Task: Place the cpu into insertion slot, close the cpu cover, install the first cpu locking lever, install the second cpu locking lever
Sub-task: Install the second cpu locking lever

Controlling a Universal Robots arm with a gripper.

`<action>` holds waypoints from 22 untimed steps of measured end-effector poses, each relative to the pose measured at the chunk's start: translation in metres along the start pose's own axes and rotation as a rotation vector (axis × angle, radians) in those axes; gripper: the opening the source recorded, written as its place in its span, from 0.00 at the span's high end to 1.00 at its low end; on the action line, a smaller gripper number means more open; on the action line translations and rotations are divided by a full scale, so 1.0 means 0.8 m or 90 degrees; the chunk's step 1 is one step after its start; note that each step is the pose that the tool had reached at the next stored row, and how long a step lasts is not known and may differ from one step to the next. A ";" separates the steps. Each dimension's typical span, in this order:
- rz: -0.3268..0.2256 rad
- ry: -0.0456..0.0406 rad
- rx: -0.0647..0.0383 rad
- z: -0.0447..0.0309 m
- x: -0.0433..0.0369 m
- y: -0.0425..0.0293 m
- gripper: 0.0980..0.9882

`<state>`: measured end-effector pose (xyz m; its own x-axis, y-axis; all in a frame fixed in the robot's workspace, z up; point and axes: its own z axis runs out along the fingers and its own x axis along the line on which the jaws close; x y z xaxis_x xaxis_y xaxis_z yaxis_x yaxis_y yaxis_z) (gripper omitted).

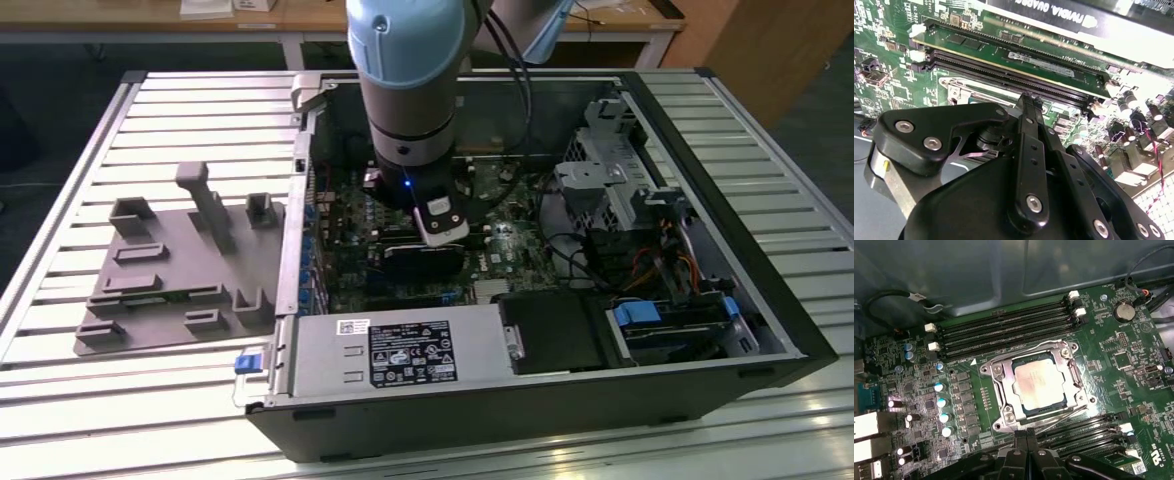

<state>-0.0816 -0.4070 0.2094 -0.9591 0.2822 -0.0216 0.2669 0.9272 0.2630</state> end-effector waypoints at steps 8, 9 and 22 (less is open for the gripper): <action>0.002 0.0060 -0.021 0.0050 0.004 -0.0053 1.00; 0.002 0.0073 -0.025 0.0056 0.005 -0.0058 1.00; 0.003 0.0128 -0.044 0.0128 0.012 -0.0131 1.00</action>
<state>-0.0924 -0.4116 0.1966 -0.9599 0.2802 -0.0012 0.2642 0.9065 0.3292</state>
